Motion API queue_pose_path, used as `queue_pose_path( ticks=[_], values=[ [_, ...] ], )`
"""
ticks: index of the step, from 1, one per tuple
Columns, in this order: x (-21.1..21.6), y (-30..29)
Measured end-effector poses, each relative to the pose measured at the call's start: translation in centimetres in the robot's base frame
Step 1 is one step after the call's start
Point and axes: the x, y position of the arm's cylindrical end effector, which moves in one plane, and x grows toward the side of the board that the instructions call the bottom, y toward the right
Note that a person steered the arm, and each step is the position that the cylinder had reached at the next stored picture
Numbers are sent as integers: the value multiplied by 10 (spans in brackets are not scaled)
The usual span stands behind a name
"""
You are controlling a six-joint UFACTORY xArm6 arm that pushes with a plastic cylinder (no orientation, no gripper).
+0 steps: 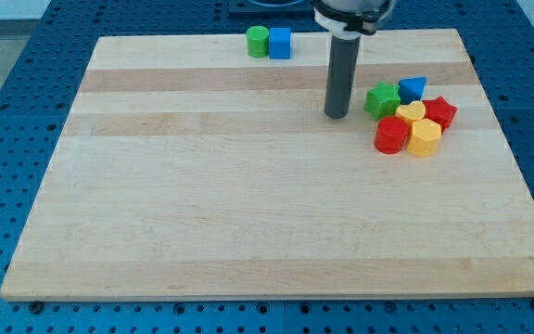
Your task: Tap the blue cube
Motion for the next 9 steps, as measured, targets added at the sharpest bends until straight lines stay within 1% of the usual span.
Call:
queue_pose_path(
  ticks=[2, 3, 4, 6, 7, 8, 9],
  values=[
    [-20, 53],
    [-22, 67],
    [-34, 38],
    [-159, 67],
    [-180, 61],
    [-181, 19],
    [-180, -47]
  ],
)
